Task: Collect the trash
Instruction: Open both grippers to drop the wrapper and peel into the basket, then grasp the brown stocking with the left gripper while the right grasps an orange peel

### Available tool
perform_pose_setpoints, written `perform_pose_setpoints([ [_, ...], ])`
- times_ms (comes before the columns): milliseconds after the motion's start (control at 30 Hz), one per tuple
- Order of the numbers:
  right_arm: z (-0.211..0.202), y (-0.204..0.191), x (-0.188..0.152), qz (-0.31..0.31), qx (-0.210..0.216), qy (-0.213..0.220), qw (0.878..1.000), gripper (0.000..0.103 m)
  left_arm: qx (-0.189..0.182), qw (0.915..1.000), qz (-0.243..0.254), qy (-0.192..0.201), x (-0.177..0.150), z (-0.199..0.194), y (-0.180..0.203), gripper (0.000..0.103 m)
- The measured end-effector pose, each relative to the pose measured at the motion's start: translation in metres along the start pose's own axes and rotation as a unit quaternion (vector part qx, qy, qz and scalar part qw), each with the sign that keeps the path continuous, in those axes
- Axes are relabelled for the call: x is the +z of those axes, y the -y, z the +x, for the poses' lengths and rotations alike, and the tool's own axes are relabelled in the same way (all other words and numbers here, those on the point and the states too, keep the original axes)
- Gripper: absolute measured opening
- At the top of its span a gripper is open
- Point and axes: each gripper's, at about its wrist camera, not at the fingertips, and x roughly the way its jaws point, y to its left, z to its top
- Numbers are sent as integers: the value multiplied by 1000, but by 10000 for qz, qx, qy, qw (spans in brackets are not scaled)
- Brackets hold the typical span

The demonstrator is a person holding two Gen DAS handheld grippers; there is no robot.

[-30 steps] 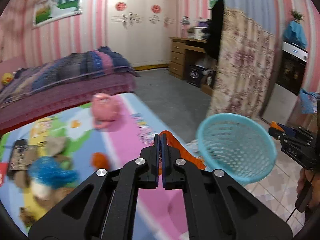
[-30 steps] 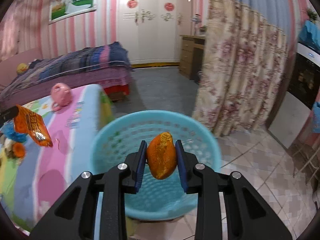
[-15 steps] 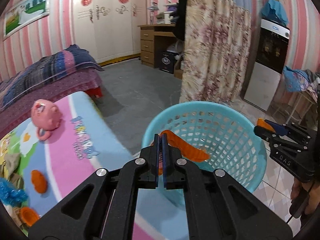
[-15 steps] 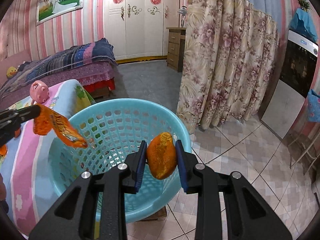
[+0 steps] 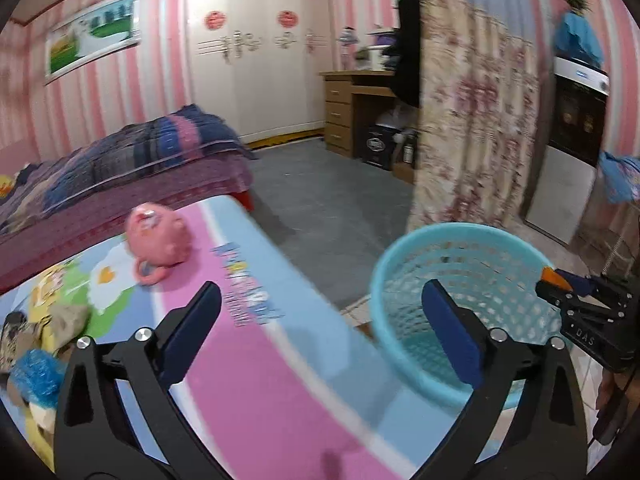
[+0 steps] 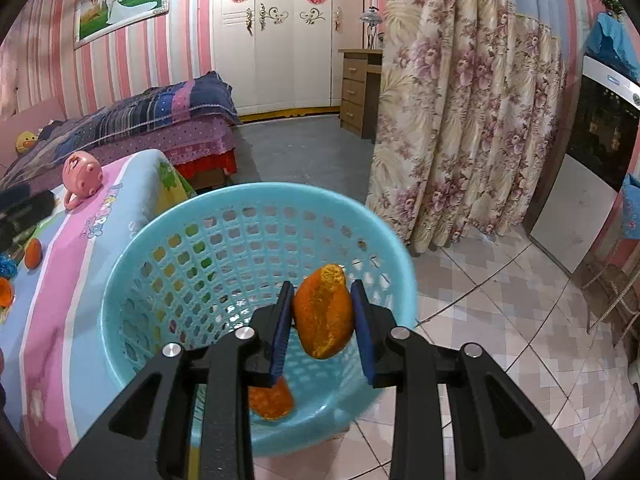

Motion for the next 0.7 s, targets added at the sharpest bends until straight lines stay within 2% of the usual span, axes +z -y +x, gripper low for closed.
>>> perform_pose_setpoints([
  [200, 17, -17, 9, 63, 26, -25, 10000, 33, 247, 9993, -255, -116, -12, -8, -35, 98],
  [267, 20, -19, 10, 61, -25, -45, 10000, 45, 378, 9988, -297, -133, -16, -14, -44, 98],
  [300, 20, -19, 10, 87, -27, -44, 9999, 61, 386, 9986, -335, -133, -19, -17, -49, 98],
  [333, 19, -19, 10, 135, -19, -13, 9999, 70, 399, 9983, -400, -141, -21, -22, -55, 98],
  [467, 8, -19, 10, 183, -162, 64, 9997, 80, 480, 9977, -457, -113, -28, -37, -67, 98],
  [533, 0, -21, 11, 195, -176, 129, 9996, 92, 576, 9974, -436, -78, -33, -49, -74, 98],
  [700, -29, -49, 12, 5, -65, 375, 9993, 97, 685, 9961, -551, -46, -49, -81, -96, 98],
])
